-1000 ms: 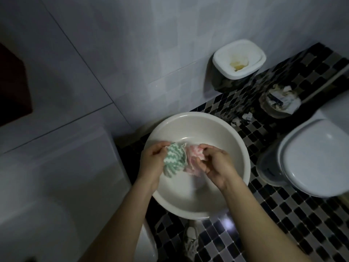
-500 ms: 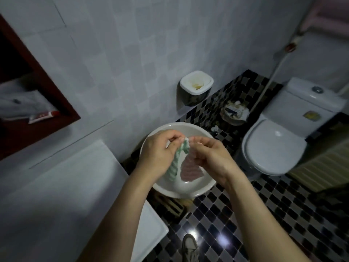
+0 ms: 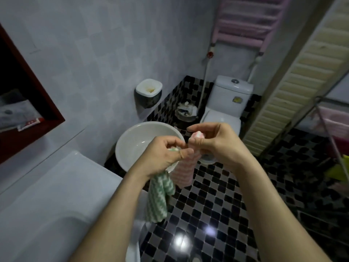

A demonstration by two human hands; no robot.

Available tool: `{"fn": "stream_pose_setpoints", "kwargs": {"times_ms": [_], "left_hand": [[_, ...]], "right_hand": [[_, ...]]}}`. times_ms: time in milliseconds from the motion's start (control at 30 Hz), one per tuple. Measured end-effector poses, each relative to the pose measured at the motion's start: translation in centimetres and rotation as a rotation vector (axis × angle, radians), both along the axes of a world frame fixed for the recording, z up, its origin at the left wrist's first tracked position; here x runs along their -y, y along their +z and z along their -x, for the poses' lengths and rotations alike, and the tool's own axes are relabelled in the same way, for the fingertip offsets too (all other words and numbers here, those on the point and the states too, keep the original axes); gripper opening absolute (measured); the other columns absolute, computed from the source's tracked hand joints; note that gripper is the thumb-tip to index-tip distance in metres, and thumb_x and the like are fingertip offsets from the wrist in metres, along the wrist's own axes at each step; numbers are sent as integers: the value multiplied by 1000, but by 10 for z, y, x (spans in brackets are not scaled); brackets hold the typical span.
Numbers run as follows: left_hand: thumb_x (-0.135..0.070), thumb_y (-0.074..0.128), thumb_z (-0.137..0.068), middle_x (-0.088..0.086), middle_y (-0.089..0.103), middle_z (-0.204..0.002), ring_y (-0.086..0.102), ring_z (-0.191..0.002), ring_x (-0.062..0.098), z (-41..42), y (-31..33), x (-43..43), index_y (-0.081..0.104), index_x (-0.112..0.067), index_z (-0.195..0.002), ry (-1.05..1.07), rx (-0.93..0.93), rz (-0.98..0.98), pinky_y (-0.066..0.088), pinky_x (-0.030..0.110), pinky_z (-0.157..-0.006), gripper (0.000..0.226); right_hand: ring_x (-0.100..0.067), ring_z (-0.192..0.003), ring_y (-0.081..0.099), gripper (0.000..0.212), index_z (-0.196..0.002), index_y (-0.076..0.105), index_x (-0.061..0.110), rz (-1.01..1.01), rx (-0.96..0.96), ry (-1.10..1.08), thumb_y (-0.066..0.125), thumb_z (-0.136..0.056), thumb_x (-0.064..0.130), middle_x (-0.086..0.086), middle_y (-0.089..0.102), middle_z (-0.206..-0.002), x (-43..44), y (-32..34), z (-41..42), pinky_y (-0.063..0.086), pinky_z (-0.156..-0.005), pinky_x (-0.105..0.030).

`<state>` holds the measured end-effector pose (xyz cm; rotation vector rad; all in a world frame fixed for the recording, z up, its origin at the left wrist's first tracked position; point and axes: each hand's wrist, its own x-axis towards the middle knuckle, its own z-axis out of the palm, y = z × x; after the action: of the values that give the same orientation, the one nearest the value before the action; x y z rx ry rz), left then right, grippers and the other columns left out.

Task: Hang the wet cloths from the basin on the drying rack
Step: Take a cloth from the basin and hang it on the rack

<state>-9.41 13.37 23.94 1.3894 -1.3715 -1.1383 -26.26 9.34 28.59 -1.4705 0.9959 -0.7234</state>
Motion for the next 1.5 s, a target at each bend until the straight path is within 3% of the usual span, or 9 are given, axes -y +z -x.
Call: {"fn": "stream_pose_setpoints", "kwargs": {"times_ms": [367, 533, 700, 900, 1067, 1167, 1267, 1400, 1500], "left_hand": [[-15, 60, -93, -12, 60, -70, 56, -67, 3, 84, 19, -46, 61, -16, -82, -187, 190, 196, 46, 21, -66, 11], [-25, 73, -84, -10, 70, -89, 66, -87, 5, 134, 30, -86, 66, -25, -101, -392, 48, 162, 53, 22, -75, 19], [-11, 72, -83, -10, 64, -66, 58, -65, 3, 182, 24, -126, 71, -17, -75, -517, 61, 121, 46, 24, -63, 10], [-10, 64, -88, -7, 71, -79, 67, -79, 6, 232, 13, -173, 71, -28, -82, -767, 262, 55, 50, 26, -72, 20], [-13, 64, -85, -11, 70, -97, 66, -92, 5, 268, 6, -190, 70, -35, -101, -742, 573, 93, 58, 35, -82, 28], [-20, 66, -88, -12, 70, -104, 65, -98, 4, 293, 16, -207, 68, -34, -111, -725, 343, 145, 56, 28, -85, 27], [-27, 67, -87, -9, 70, -90, 66, -79, 5, 322, 28, -224, 66, -25, -117, -875, 84, 89, 50, 17, -66, 29], [-32, 77, -77, -12, 53, -58, 43, -51, 4, 363, 25, -232, 70, -20, -110, -997, 120, 100, 34, 14, -48, 36], [-30, 78, -79, -3, 69, -65, 56, -56, 4, 382, 21, -227, 75, -12, -91, -971, 124, 127, 43, 22, -54, 21]], "right_hand": [[12, -67, 52, 40, -120, 66, 29, 549, -569, -260, 75, -82, 21, 24, 52, -76, -95, 26, 95, 42, -63, -6], [-6, -75, 65, 34, -115, 70, 23, 366, -367, -335, 76, -81, 23, 7, 69, -80, -139, 22, 139, 55, -72, -27], [-7, -72, 68, 26, -111, 71, 21, 327, -290, -412, 72, -85, 18, 2, 71, -76, -187, 17, 175, 58, -70, -28], [-6, -74, 62, 21, -106, 73, 25, 391, -340, -622, 71, -86, 18, 7, 67, -78, -264, 4, 238, 50, -65, -16], [-3, -80, 66, 19, -102, 73, 16, 159, 78, -804, 73, -83, 12, 2, 72, -84, -315, -3, 275, 52, -69, -16], [-13, -83, 70, 23, -106, 71, 12, 37, 225, -839, 72, -83, 9, -6, 73, -89, -336, -9, 297, 55, -72, -22], [-20, -83, 72, 25, -109, 66, 7, 23, 267, -853, 70, -84, 7, -19, 72, -92, -347, -13, 308, 57, -73, -27], [-20, -68, 66, 26, -102, 60, 11, 68, 174, -963, 74, -82, 21, -15, 68, -74, -354, -23, 325, 55, -62, -33], [-25, -79, 70, 46, -105, 55, 20, 29, 181, -934, 80, -70, 35, -23, 70, -88, -367, -30, 341, 56, -76, -41]]}}
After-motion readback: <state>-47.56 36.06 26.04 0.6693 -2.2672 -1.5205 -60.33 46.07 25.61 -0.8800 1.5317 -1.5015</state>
